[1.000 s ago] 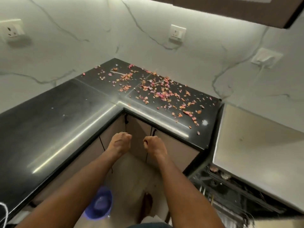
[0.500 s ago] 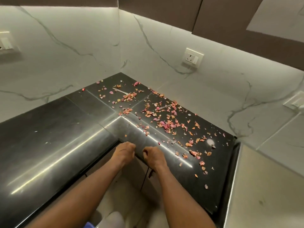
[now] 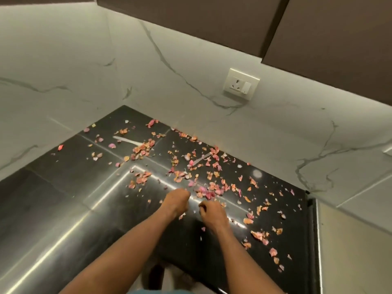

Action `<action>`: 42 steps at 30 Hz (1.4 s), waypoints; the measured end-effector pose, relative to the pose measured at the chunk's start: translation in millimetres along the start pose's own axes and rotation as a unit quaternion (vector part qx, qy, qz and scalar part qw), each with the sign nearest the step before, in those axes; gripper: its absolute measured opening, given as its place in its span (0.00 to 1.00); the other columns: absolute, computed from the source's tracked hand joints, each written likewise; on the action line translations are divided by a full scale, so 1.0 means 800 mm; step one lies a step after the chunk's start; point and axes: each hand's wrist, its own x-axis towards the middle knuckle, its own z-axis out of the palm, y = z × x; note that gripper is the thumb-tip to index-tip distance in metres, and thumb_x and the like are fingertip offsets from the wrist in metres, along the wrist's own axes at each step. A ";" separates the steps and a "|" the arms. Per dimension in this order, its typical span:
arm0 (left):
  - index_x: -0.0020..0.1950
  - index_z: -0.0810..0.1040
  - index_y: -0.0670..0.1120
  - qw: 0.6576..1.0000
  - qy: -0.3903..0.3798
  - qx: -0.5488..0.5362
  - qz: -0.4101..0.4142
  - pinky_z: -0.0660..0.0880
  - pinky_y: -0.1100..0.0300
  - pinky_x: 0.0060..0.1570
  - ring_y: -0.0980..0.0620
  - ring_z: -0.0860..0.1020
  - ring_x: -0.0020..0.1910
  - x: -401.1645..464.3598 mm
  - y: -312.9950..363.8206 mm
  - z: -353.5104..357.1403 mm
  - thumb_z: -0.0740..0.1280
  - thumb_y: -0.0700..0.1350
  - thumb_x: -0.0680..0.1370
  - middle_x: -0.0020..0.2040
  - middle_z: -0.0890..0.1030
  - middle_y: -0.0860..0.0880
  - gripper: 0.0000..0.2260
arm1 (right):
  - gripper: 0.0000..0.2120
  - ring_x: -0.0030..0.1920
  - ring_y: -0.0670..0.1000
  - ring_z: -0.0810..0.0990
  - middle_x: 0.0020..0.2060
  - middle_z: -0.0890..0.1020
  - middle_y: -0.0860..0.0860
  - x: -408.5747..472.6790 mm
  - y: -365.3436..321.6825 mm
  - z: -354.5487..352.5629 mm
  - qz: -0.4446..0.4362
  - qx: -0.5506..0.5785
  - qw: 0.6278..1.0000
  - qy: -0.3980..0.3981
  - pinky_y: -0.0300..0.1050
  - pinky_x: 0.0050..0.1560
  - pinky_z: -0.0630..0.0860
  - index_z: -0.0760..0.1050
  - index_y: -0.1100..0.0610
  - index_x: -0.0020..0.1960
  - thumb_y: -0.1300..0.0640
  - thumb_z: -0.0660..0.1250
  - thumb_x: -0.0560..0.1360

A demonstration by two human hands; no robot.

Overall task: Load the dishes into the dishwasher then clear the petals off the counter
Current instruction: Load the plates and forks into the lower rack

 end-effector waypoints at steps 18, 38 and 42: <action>0.59 0.80 0.42 0.996 0.028 -0.038 0.078 0.75 0.54 0.60 0.46 0.78 0.56 0.217 -0.044 -0.014 0.68 0.36 0.78 0.58 0.78 0.44 0.11 | 0.10 0.46 0.50 0.82 0.47 0.86 0.52 0.142 -0.020 -0.043 0.036 -0.005 0.999 0.003 0.48 0.51 0.80 0.84 0.55 0.53 0.58 0.63 0.82; 0.65 0.75 0.41 0.997 0.048 0.046 -0.037 0.77 0.49 0.54 0.41 0.78 0.58 0.266 -0.031 0.015 0.69 0.38 0.78 0.63 0.75 0.40 0.16 | 0.08 0.47 0.50 0.80 0.48 0.85 0.52 0.143 0.001 -0.021 0.046 -0.009 0.998 -0.048 0.46 0.47 0.74 0.84 0.55 0.52 0.56 0.65 0.81; 0.65 0.75 0.39 0.995 0.034 -0.003 -0.095 0.77 0.50 0.56 0.42 0.77 0.59 0.280 -0.031 0.020 0.71 0.44 0.78 0.61 0.76 0.39 0.17 | 0.09 0.48 0.51 0.81 0.49 0.85 0.52 0.145 0.005 -0.019 0.042 -0.001 0.998 -0.038 0.48 0.49 0.77 0.84 0.55 0.53 0.56 0.65 0.81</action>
